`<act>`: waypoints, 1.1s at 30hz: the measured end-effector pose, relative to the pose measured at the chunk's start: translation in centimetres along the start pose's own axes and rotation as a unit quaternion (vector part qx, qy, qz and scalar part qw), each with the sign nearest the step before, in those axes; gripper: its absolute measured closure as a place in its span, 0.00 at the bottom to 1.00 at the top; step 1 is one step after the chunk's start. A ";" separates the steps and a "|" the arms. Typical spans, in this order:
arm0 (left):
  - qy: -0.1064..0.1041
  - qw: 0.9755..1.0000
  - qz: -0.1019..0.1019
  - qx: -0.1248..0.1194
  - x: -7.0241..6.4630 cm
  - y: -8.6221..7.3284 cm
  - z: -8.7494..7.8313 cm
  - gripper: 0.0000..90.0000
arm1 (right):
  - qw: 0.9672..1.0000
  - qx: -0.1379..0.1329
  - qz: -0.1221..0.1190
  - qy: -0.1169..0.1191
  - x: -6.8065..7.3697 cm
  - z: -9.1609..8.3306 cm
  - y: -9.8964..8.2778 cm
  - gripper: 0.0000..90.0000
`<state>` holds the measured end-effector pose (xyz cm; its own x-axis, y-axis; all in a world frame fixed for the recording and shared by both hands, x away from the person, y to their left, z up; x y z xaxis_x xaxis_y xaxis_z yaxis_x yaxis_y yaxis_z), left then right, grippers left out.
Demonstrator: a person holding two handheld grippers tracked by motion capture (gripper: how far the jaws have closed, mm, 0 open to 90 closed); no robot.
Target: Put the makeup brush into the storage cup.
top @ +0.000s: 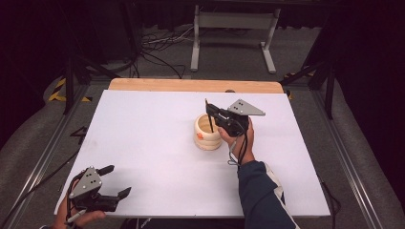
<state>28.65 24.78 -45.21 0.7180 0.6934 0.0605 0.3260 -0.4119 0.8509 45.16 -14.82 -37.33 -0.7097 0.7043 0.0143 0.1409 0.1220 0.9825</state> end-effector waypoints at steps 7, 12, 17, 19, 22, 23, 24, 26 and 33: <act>-0.001 1.000 -0.001 0.000 0.0 0.0 0.1 0.10 | 1.000 0.001 0.001 0.000 -0.1 -0.3 -0.2 0.94; -0.001 1.000 -0.001 -0.001 0.0 0.0 0.1 0.10 | 1.000 0.003 0.003 -0.001 -0.2 -0.3 -0.5 0.94; 0.000 1.000 0.000 0.000 0.0 0.0 0.1 0.10 | 1.000 0.002 0.006 -0.001 -0.4 -0.5 -0.6 0.94; 0.000 1.000 -0.001 -0.001 0.0 0.0 0.0 0.10 | 1.000 0.005 0.004 -0.003 -0.4 -0.5 -0.5 0.94; 0.000 1.000 -0.002 0.000 0.0 0.0 0.0 0.10 | 1.000 0.004 0.004 -0.005 -0.4 -0.6 -0.5 0.94; 0.000 1.000 -0.002 0.000 0.0 0.0 0.0 0.10 | 1.000 0.004 0.004 -0.005 -0.4 -0.6 -0.5 0.94; -0.001 1.000 -0.003 0.000 0.0 0.0 0.0 0.10 | 1.000 0.004 0.005 -0.006 -0.4 -0.6 -0.5 0.94; -0.002 1.000 -0.003 0.000 0.0 0.0 0.0 0.10 | 1.000 0.004 0.002 -0.006 -0.4 -0.7 -0.4 0.93; 0.000 1.000 -0.003 0.000 0.0 0.0 0.0 0.10 | 1.000 0.002 0.004 0.000 -0.4 -0.9 -0.3 0.87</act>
<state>28.66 24.76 -45.18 0.7155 0.6965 0.0551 0.3307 -0.4070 0.8515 44.78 -15.71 -37.51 -0.7081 0.7058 0.0221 0.1493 0.1190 0.9816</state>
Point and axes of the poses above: each handheld gripper's, and its own axes: z roughly forward along the jaws, y roughly out of its top, x roughly to its left, the point moved 2 cm from there along z, roughly forward along the jaws, and after that the axes turned 2 degrees about y, right-handed, at the moved point
